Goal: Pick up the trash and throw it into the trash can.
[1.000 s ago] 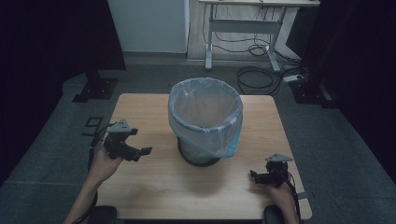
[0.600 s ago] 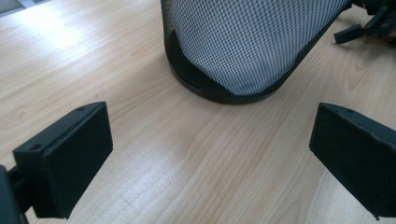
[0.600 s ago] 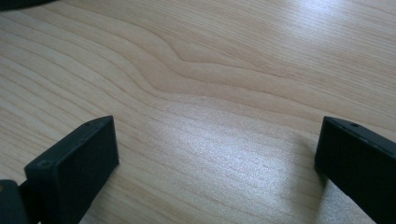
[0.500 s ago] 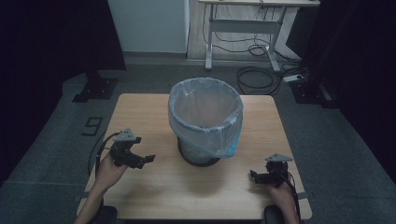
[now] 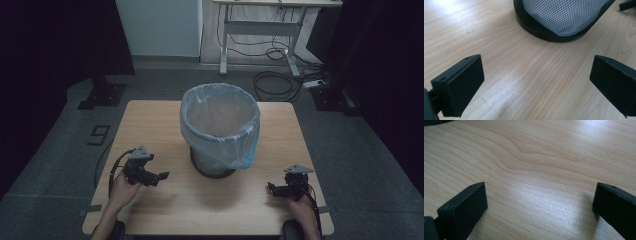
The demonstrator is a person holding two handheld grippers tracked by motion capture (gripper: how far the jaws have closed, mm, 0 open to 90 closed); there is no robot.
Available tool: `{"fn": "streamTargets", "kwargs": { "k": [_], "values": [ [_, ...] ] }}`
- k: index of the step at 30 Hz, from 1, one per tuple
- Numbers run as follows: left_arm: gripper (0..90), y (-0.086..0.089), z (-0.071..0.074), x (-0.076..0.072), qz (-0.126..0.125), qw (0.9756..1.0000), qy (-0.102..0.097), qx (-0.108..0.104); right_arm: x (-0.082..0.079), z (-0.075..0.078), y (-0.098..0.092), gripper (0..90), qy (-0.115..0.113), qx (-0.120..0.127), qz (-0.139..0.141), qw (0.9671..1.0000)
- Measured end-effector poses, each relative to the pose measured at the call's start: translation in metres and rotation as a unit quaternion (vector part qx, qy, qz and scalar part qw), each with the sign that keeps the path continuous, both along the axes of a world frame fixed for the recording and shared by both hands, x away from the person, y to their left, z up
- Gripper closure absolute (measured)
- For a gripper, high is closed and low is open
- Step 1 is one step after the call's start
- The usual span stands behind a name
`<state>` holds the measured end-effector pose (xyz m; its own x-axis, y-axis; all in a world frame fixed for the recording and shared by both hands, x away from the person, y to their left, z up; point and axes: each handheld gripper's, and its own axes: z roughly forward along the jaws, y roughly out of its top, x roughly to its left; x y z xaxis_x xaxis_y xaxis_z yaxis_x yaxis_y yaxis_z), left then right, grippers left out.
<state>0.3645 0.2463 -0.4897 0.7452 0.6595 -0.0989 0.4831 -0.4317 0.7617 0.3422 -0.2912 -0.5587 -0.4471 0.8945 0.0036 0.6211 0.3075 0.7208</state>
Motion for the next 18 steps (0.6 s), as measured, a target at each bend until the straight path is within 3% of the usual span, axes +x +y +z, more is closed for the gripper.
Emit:
{"fn": "streamTargets", "kwargs": {
  "k": [7,18],
  "values": [
    [0.0,-0.001,-0.016,0.001,0.001,1.0000,0.007,0.005,0.000,0.000,0.000,0.0,0.000,0.000,0.000,1.0000],
    [0.0,-0.006,-0.042,-0.002,0.013,0.9994,0.012,0.029,0.000,0.000,0.000,0.0,0.000,0.000,0.000,1.0000]
  ]
}}
